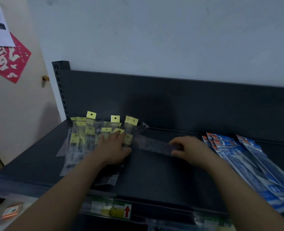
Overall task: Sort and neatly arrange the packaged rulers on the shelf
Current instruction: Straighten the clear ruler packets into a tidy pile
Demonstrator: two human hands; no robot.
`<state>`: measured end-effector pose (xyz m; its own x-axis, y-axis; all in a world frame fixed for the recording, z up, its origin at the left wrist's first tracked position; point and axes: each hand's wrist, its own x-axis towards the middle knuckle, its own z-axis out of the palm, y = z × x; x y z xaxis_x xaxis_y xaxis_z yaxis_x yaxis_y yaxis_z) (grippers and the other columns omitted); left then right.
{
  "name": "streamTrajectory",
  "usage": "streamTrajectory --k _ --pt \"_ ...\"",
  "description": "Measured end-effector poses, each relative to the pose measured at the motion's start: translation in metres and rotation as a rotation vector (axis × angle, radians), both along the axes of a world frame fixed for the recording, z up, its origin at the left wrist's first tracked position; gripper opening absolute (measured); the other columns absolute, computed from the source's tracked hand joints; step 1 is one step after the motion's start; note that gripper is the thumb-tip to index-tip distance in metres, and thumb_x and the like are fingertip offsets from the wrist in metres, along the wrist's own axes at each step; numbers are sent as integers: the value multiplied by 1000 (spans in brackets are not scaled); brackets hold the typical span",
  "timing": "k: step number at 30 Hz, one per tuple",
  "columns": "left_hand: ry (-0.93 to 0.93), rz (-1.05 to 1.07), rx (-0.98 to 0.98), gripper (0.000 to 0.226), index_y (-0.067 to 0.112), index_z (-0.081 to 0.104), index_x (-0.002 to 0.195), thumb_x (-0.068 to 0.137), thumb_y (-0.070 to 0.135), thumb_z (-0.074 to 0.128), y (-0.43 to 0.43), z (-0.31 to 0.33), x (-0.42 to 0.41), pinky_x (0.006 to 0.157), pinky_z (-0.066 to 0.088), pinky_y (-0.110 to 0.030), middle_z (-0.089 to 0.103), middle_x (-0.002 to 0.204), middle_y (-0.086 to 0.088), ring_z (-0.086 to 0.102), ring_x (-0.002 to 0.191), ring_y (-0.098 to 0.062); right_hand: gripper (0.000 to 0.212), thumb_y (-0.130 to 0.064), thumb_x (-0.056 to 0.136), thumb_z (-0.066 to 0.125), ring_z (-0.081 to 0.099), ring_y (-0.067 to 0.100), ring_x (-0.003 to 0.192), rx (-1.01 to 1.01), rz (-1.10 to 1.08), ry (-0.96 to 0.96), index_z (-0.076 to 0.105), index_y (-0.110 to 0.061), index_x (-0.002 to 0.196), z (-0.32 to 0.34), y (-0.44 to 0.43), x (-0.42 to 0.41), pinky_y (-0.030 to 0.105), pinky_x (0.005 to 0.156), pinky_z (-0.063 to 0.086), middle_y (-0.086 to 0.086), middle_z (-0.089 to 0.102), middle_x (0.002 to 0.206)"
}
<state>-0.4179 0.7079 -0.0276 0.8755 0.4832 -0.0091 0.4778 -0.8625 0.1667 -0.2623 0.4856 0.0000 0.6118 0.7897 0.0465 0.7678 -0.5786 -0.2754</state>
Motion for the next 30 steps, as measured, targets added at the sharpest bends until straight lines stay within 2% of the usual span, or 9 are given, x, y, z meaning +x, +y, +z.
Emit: streamTrajectory --k 2,5,8,10,12,16,21,24,30 --pt "-117 -9 -22 87 19 4 153 89 56 49 -8 5 3 119 6 -48 1 162 -4 8 148 -24 32 -41 82 66 58 14 104 -79 1 8 62 -34 113 -10 0 -4 34 90 48 -10 62 113" --pt "-189 -194 34 92 31 1 152 84 59 56 -25 10 16 120 2 -50 2 161 4 5 148 -19 41 -50 72 74 60 10 99 26 -104 31 64 -34 109 -15 -6 -2 31 87 50 -12 65 107" --pt "-132 -311 46 67 36 23 148 90 47 55 -40 12 37 119 0 -50 25 156 9 13 147 -16 45 -57 60 79 62 9 87 111 -227 45 65 -31 94 -13 -14 1 32 79 53 -12 67 93" --pt "-140 -329 61 41 35 46 132 92 40 54 -41 10 50 115 13 -43 50 138 9 36 136 -16 41 -54 58 82 62 11 79 208 -310 107 63 -27 83 -16 -23 3 32 71 53 -10 66 84" --pt "-178 -295 -29 30 30 55 121 92 35 57 -37 7 56 101 33 -33 60 125 7 52 119 -17 36 -39 61 85 63 15 76 333 -374 194 64 -22 84 -24 -32 6 30 66 50 -5 66 81" --pt "-197 -316 -204 29 24 57 120 91 24 59 -39 5 64 89 42 -26 60 122 2 55 111 -17 52 -11 75 77 57 12 94 532 -405 378 55 -15 122 -37 -39 2 20 77 41 0 62 112" --pt "-95 -404 -202 38 30 45 130 94 20 51 -49 -2 68 104 37 -37 50 128 1 45 119 -20 72 -8 85 62 43 12 118 437 -303 393 26 -24 146 -40 -39 2 18 92 31 2 38 142" --pt "-50 -342 -111 45 36 38 137 95 27 50 -43 0 64 107 34 -44 44 133 -1 39 124 -25 58 -13 91 57 40 7 108 369 -245 350 32 -28 141 -40 -40 7 12 89 28 0 37 133" --pt "-210 -274 -173 47 27 46 134 90 27 61 -49 -2 77 105 38 -33 50 134 1 46 125 -20 26 -8 90 56 54 11 91 382 -244 369 53 -24 110 -39 -41 30 20 72 41 3 58 110"
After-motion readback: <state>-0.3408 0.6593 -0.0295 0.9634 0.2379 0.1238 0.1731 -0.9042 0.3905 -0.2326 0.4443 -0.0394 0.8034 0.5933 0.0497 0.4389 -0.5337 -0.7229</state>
